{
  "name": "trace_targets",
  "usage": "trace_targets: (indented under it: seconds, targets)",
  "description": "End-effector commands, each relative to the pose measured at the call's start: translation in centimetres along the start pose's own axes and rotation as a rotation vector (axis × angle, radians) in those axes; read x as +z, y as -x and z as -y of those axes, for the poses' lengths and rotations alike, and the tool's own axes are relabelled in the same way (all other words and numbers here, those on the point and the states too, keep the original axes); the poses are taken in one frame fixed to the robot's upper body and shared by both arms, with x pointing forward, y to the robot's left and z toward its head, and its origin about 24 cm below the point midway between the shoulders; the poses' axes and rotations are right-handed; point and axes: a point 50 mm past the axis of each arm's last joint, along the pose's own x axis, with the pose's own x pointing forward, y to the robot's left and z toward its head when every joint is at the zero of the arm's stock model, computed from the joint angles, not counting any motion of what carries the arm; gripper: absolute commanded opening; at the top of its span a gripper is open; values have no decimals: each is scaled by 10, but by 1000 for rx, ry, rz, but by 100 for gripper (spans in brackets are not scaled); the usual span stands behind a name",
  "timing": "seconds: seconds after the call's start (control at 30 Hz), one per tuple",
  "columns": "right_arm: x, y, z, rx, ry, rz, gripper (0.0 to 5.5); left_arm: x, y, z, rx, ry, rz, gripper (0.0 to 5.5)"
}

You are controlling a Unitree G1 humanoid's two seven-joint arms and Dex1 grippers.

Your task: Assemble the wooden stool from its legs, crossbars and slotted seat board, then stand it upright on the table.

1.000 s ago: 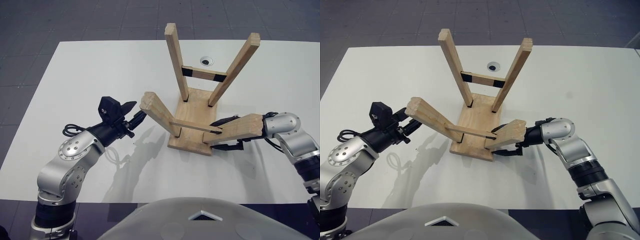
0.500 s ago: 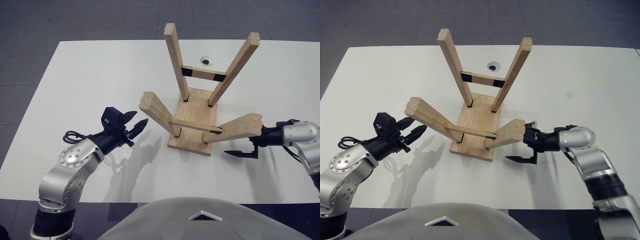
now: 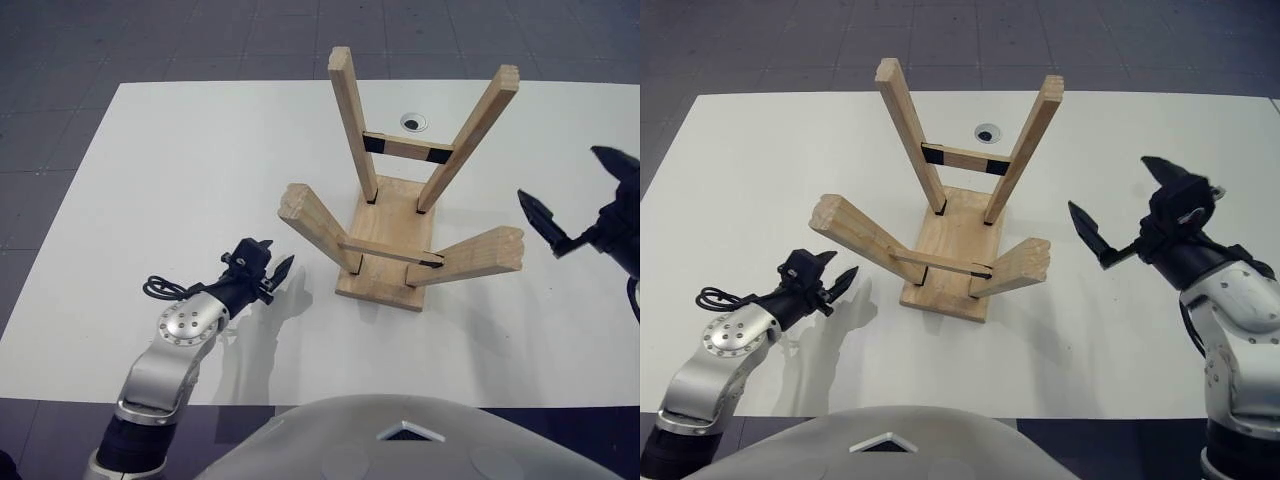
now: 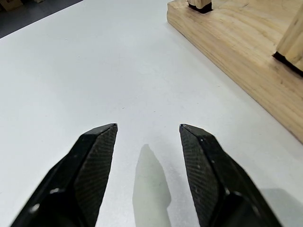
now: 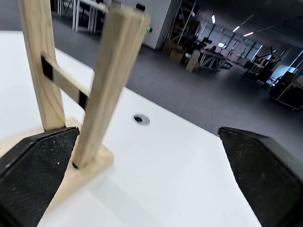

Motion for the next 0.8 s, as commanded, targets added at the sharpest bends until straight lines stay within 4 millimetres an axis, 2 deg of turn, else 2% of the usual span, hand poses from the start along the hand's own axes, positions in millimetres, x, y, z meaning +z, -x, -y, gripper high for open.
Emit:
trace_targets:
  seconds: [0.03,0.13,0.23,0.37,0.5,0.67,0.77,0.8]
  targets:
    - [43,7,-20,-2,-93,206,546,-3,-6,5,24,-5,-6,244]
    - [67,12,-40,129,-216,298,546,-3,-9,6,24,-3,-5,244]
    - [88,11,-48,234,-271,338,546,-3,-12,5,24,4,-4,244]
    - [107,5,-64,391,-286,303,546,-6,-17,6,24,10,-5,244]
    - [109,-3,-78,478,-300,250,546,-5,-21,8,17,15,5,244]
    - [118,-1,-75,468,-282,324,546,-8,-23,9,22,24,7,244]
    - [106,-6,-86,559,-356,272,546,-9,-23,10,22,32,9,244]
    - [93,-11,-94,578,-370,215,546,-9,-23,10,23,35,10,244]
